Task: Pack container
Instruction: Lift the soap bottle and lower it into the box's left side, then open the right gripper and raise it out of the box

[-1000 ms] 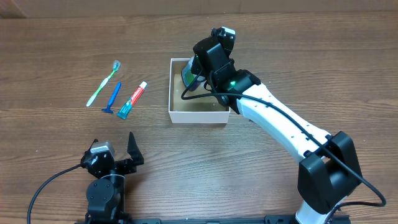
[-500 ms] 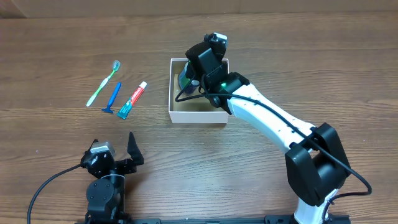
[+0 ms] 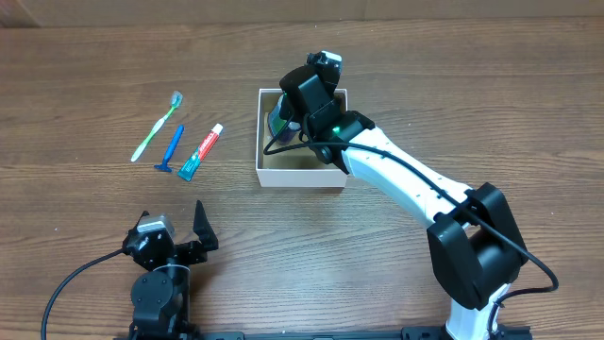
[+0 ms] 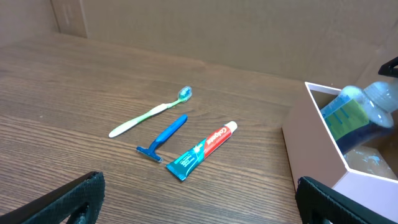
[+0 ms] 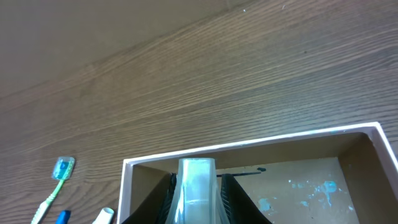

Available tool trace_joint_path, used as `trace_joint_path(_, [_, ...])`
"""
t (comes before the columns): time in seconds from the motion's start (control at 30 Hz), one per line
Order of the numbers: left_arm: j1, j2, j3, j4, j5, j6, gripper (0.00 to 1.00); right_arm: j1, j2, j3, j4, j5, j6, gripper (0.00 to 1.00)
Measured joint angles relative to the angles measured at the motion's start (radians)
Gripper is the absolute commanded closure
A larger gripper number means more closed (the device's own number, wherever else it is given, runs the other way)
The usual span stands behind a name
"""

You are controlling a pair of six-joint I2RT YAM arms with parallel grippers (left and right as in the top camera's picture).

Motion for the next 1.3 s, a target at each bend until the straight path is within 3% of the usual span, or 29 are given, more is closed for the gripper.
trace_joint_path(0.33, [0.000, 0.000, 0.000, 0.000, 0.000, 0.000, 0.00, 0.008, 0.035, 0.001, 0.040, 0.004, 0.007, 0.96])
trace_joint_path(0.5, [0.000, 0.000, 0.000, 0.000, 0.000, 0.000, 0.00, 0.010, 0.038, 0.001, 0.049, 0.006, 0.005, 0.67])
trace_joint_path(0.63, [0.000, 0.000, 0.000, 0.000, 0.000, 0.000, 0.00, 0.011, 0.038, 0.002, 0.060, 0.000, 0.007, 0.57])
trace_joint_path(1.3, [0.000, 0.000, 0.000, 0.000, 0.000, 0.000, 0.00, 0.047, 0.038, 0.002, 0.107, -0.070, -0.082, 0.54])
